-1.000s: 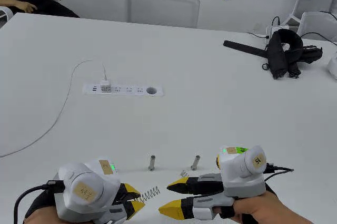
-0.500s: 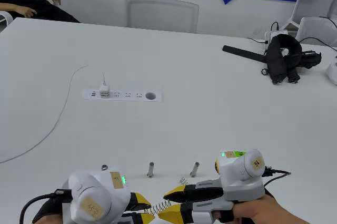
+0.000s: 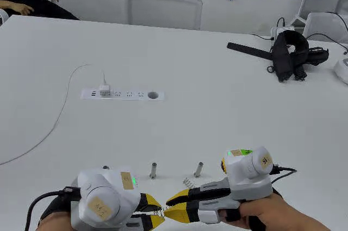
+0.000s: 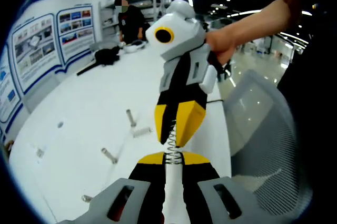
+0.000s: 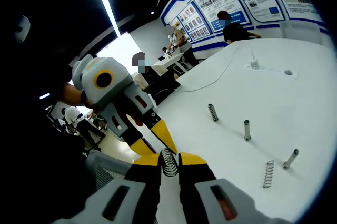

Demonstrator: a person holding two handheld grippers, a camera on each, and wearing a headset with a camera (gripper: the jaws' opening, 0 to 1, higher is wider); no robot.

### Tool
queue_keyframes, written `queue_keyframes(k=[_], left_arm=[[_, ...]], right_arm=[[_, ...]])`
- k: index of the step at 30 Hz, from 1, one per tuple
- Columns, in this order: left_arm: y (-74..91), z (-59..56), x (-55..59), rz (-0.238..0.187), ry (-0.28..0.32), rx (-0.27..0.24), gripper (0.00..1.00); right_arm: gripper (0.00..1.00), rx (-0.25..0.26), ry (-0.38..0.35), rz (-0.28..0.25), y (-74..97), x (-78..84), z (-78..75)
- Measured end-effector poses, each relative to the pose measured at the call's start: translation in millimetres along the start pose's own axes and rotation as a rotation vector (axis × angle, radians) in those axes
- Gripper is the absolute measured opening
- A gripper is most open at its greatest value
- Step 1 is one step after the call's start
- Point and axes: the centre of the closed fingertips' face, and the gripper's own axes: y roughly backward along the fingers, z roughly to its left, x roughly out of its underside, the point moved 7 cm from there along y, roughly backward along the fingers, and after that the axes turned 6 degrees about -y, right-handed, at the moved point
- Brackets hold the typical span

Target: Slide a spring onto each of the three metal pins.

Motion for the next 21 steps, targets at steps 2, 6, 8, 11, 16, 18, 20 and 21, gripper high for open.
queue_keyframes(k=[2, 6, 8, 11, 16, 18, 20, 21], left_arm=[[-1.2, 0.5, -1.3, 0.001, -0.008, 0.002, 0.10], [-2.3, 1.7, -2.6, 0.002, -0.017, 0.005, 0.10], [-2.2, 1.9, -4.0, -0.002, -0.017, 0.005, 0.10], [-3.0, 2.8, -4.8, -0.004, -0.019, 0.004, 0.10], [-4.9, 3.4, -5.5, -0.004, -0.019, 0.006, 0.10], [-5.7, 3.4, -6.6, -0.005, -0.020, 0.009, 0.10], [-6.4, 3.9, -7.8, -0.010, -0.018, 0.009, 0.10], [-6.8, 4.2, -8.4, -0.012, -0.016, 0.009, 0.10]], right_arm=[[0.13, -0.003, 0.000, -0.001, 0.8, -0.8, 1.8], [0.12, 0.002, 0.003, -0.002, 2.5, -3.0, 2.1], [0.12, 0.002, 0.008, -0.002, 3.8, -5.1, 2.7], [0.12, 0.004, 0.011, -0.003, 4.8, -6.8, 3.1], [0.12, 0.012, 0.014, 0.007, 5.5, -8.1, 3.2], [0.12, 0.016, 0.021, 0.015, 6.5, -9.5, 3.8], [0.12, 0.022, 0.030, 0.025, 8.2, -11.5, 4.0], [0.12, 0.025, 0.035, 0.030, 8.8, -12.2, 3.8]])
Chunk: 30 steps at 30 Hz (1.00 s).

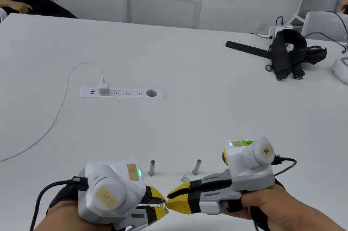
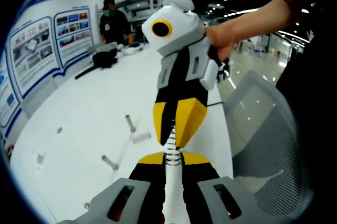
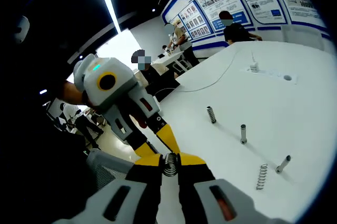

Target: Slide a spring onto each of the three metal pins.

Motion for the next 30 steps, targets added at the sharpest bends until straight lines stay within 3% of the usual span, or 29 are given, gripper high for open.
queue_keyframes(k=[16, 18, 21, 26, 30], left_arm=[[-7.1, 3.2, -7.5, -0.029, 0.010, -0.005, 0.10], [-6.5, 3.4, -8.4, -0.035, 0.009, -0.007, 0.10], [-4.7, 6.0, -10.6, -0.045, 0.009, -0.015, 0.10], [-1.8, 9.5, -13.4, -0.058, 0.003, -0.022, 0.10], [-0.5, 9.6, -15.7, -0.067, 0.003, -0.023, 0.10]], right_arm=[[0.13, 0.048, 0.106, 0.134, 5.9, -11.9, 2.1], [0.13, 0.050, 0.131, 0.158, 6.9, -12.2, 0.8], [0.21, 0.050, 0.181, 0.206, 9.8, -12.5, 1.7], [0.23, 0.042, 0.218, 0.200, 17.2, -17.8, 3.5], [0.24, 0.063, 0.299, 0.255, 21.6, -16.4, 1.0]])
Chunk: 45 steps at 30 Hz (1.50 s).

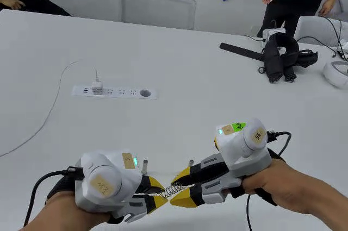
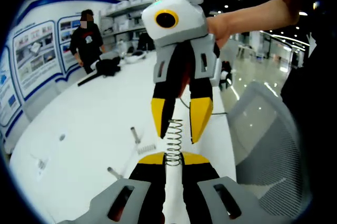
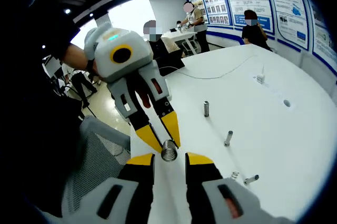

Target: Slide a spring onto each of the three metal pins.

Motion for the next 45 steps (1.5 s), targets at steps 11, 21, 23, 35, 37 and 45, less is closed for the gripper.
queue_keyframes(k=[11, 21, 23, 35, 37, 45], left_arm=[[-2.6, -4.5, -5.8, -0.023, -0.012, 0.024, 0.10], [-7.7, -9.7, -12.0, -0.036, -0.023, 0.050, 0.10], [-8.1, -10.5, -13.0, -0.038, -0.025, 0.053, 0.10], [-7.5, -10.9, -13.2, -0.046, -0.019, 0.059, 0.10], [-7.5, -10.8, -13.1, -0.048, -0.019, 0.059, 0.10], [-7.8, -10.5, -12.7, -0.050, -0.017, 0.064, 0.10]], right_arm=[[0.24, -0.016, 0.052, 0.041, 4.7, -3.8, 3.0], [0.22, -0.032, 0.143, 0.130, 6.8, -4.5, 5.9], [0.21, -0.036, 0.148, 0.129, 6.8, -5.5, 6.7], [0.13, -0.058, 0.196, 0.141, 3.0, -7.3, 11.6], [0.13, -0.058, 0.199, 0.138, 3.1, -8.0, 11.9], [0.13, -0.057, 0.208, 0.147, 2.5, -9.5, 12.2]])
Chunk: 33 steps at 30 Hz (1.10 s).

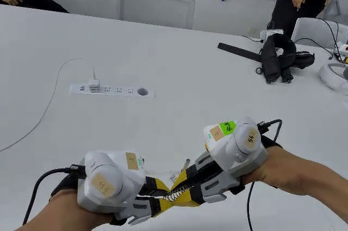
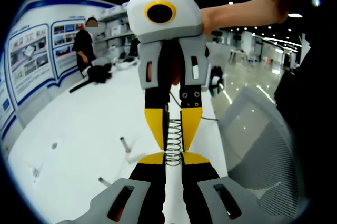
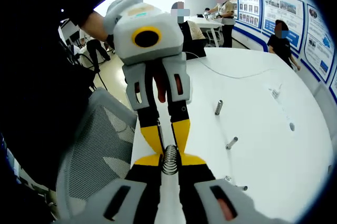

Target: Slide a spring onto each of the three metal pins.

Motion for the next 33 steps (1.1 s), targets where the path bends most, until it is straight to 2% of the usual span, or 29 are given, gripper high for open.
queue_keyframes(k=[8, 13, 21, 26, 33], left_arm=[[0.0, 0.6, 1.0, -0.002, 0.004, 0.008, 0.10], [-1.4, -1.9, 1.1, -0.006, 0.011, 0.026, 0.10], [-3.7, -4.3, 6.9, -0.006, 0.031, 0.024, 0.11], [-1.1, -4.6, 14.9, 0.012, 0.045, 0.010, 0.13], [7.5, 0.1, 27.8, 0.009, 0.116, -0.035, 0.16]], right_arm=[[0.13, 0.005, 0.009, 0.004, -1.0, 0.2, -0.1], [0.13, -0.001, 0.014, 0.025, -1.1, 0.3, 2.9], [0.12, -0.004, 0.012, 0.049, -6.0, 2.8, 2.5], [0.12, 0.002, 0.019, 0.073, -8.1, 5.3, 1.6], [0.12, 0.039, -0.009, 0.088, -9.1, 10.9, -5.6]])
